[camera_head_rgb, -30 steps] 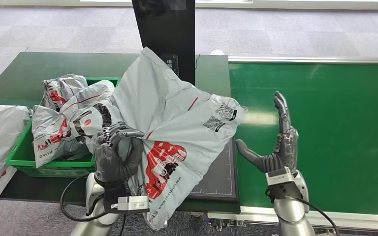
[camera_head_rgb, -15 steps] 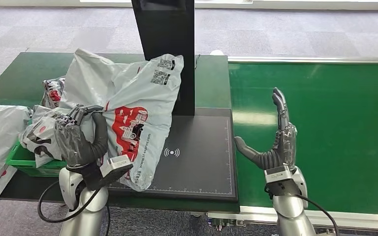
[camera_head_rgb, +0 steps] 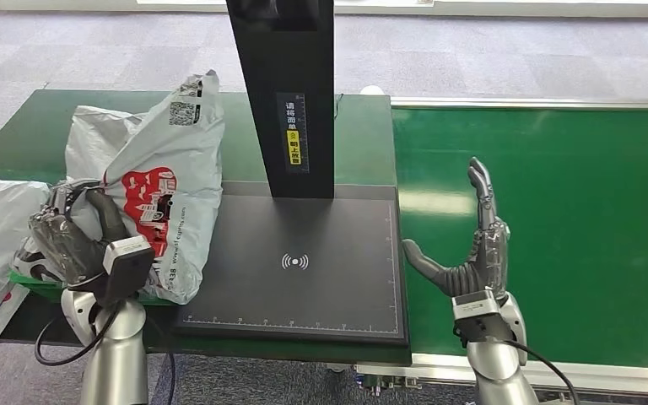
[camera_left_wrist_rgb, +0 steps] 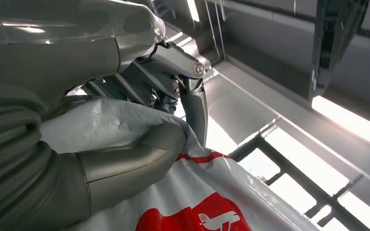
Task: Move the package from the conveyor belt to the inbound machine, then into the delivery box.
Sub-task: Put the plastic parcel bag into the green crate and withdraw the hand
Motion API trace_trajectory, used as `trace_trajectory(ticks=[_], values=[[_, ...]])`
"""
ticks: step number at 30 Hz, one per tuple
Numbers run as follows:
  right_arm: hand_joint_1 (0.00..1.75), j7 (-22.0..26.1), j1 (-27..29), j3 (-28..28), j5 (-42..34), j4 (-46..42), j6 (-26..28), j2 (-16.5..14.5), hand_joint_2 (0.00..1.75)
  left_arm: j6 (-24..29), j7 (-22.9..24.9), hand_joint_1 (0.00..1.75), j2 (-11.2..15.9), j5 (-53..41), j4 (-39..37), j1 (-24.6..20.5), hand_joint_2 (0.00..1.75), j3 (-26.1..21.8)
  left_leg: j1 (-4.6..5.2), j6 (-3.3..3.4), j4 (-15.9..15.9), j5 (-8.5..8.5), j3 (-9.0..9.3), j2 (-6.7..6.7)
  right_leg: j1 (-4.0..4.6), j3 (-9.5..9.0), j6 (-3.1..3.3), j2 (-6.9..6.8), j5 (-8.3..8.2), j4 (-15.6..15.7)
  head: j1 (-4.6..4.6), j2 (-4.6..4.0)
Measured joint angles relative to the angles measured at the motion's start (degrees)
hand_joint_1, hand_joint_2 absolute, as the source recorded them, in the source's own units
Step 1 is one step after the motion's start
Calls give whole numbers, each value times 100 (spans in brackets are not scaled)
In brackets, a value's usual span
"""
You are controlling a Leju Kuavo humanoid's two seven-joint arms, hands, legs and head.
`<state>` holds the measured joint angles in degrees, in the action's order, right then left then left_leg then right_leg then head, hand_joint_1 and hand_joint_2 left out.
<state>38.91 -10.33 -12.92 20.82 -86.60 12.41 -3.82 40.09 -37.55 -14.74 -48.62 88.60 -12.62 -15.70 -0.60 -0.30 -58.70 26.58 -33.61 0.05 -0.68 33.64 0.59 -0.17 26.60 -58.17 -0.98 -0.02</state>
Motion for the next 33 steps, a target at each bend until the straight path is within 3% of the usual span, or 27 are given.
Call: trace_trajectory(ticks=[8,15,20,26,32,33], values=[[0,-3,0,-46,-21,-4,-46,0,175,-22,-185,175,-197,-277,143,-40,175,-487,1,0,0,0,0,-2,-1,0,0,-3,0,1,1,1],[0,-1,-58,-89,-24,10,-96,0,175,-14,-31,175,-244,-1484,-573,-409,175,-757,1,0,0,-4,0,-2,-1,0,1,-3,-2,0,0,0],[0,-31,-146,-134,-26,58,-158,0,175,-12,33,175,-262,-1990,-915,-803,175,-1260,0,-3,0,-6,0,-1,-1,1,1,-2,-3,-5,1,0],[0,-56,-197,-209,-26,109,-182,-4,175,-4,-209,175,-342,-1934,-934,-1151,175,-2061,-1,-3,0,-6,0,-1,0,2,2,-2,-3,-7,1,0],[0,-69,-197,-227,-28,111,-172,-4,175,-1,-223,175,-346,-1906,-918,-1238,175,-2290,0,-3,0,-6,0,-2,0,2,1,-3,-3,-6,0,0],[0,-80,-195,-227,-27,109,-167,-4,175,-1,-212,167,-352,-1987,-929,-1254,175,-2313,1,-3,0,-6,0,-2,0,2,1,-3,-3,-6,0,0]])
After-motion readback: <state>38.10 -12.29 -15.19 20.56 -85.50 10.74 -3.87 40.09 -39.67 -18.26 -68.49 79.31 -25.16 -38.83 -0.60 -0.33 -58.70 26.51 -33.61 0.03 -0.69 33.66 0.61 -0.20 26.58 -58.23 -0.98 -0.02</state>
